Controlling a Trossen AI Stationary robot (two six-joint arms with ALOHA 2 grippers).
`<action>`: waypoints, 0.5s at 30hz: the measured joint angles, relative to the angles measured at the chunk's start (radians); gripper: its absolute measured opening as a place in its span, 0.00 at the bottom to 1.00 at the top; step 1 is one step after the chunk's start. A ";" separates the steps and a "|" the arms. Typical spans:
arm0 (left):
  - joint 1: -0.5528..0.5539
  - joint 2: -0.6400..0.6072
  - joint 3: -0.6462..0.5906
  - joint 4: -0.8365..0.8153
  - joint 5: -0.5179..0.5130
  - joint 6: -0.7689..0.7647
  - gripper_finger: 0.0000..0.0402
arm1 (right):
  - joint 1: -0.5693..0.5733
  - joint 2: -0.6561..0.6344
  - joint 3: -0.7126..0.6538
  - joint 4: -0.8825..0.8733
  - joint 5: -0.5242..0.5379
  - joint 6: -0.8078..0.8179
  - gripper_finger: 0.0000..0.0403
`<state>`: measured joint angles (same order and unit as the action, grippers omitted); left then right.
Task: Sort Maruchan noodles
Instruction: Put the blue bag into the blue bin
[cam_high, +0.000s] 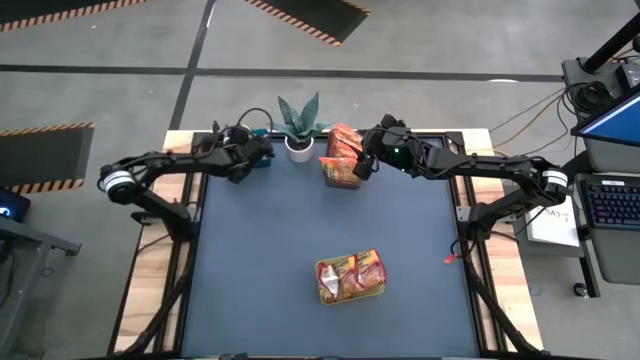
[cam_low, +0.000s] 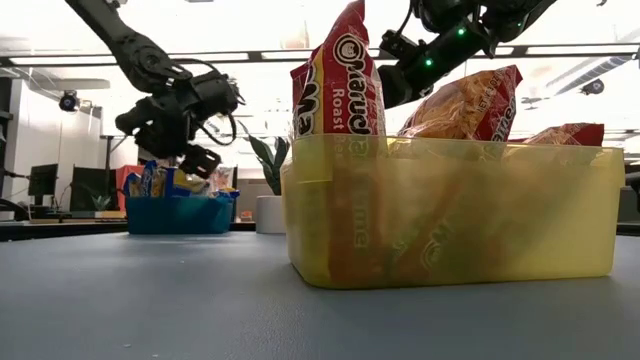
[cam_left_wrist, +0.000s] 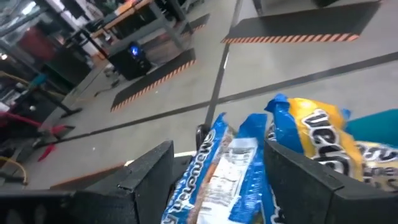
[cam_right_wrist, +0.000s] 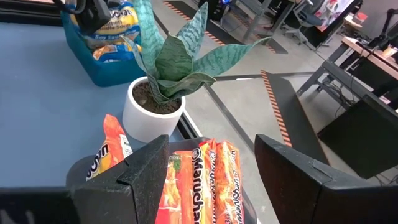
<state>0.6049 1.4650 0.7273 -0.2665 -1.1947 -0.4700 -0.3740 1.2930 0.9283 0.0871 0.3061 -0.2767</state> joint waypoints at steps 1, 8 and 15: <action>0.004 -0.003 -0.001 -0.011 0.006 -0.009 0.57 | 0.000 0.000 0.000 0.000 0.000 -0.002 0.56; 0.020 -0.007 -0.035 -0.010 0.067 -0.081 0.57 | 0.000 0.000 0.000 0.000 0.000 0.000 0.56; 0.024 -0.005 -0.039 -0.017 0.075 -0.095 0.57 | 0.000 0.000 0.000 0.000 0.000 0.001 0.56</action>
<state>0.6289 1.4601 0.6884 -0.2839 -1.1202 -0.5648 -0.3740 1.2930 0.9283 0.0870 0.3061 -0.2752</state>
